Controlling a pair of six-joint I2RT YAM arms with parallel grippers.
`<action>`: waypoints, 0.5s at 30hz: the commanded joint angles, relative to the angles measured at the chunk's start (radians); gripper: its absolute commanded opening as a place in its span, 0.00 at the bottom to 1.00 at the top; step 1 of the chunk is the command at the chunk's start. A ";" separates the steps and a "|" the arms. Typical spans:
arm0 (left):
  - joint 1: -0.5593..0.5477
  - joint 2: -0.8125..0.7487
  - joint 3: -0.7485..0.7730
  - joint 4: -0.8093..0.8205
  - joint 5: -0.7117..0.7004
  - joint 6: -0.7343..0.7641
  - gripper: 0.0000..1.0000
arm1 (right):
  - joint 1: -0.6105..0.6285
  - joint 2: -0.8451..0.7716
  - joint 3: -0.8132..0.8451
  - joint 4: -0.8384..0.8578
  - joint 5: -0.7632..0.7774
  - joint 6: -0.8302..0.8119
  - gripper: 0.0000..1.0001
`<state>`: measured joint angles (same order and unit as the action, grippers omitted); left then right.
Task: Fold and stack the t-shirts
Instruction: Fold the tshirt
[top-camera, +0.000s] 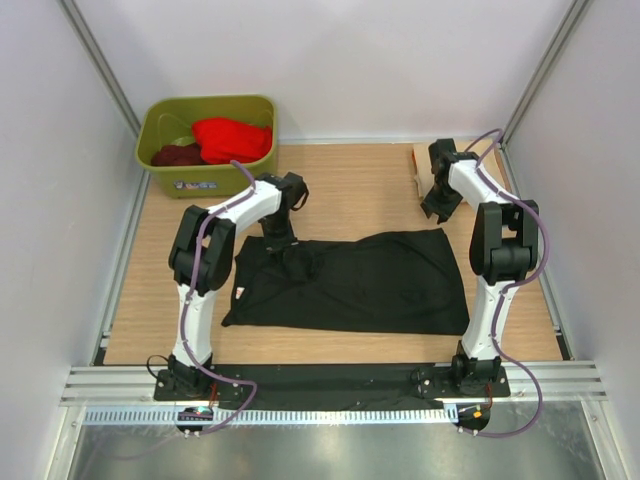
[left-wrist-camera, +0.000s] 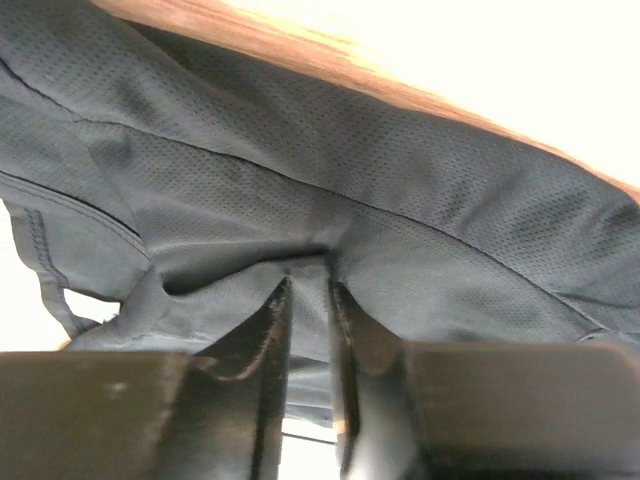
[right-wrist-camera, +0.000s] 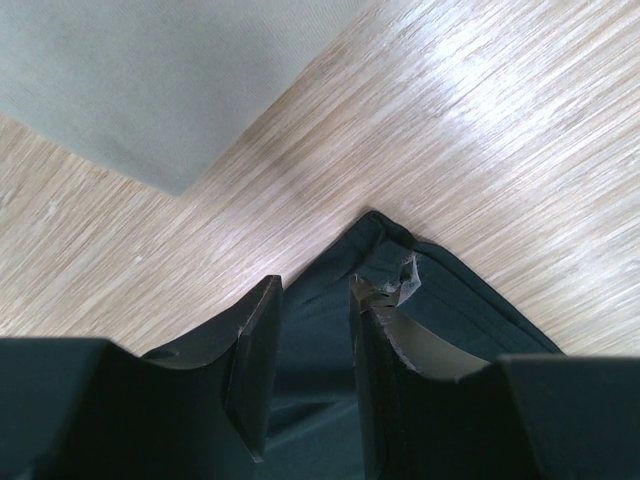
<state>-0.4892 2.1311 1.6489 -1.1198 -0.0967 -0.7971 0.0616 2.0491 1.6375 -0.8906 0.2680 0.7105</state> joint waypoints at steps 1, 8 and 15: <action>-0.002 -0.002 0.026 -0.025 -0.038 0.015 0.16 | -0.008 0.017 0.039 -0.001 0.031 0.007 0.40; 0.000 -0.031 0.043 -0.058 -0.060 0.036 0.00 | -0.013 0.057 0.102 -0.030 0.060 0.000 0.40; -0.002 -0.111 0.015 -0.067 -0.046 0.036 0.00 | -0.037 0.094 0.116 -0.053 0.065 0.004 0.41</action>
<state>-0.4892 2.1105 1.6581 -1.1595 -0.1287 -0.7712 0.0406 2.1235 1.7058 -0.9150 0.3019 0.7105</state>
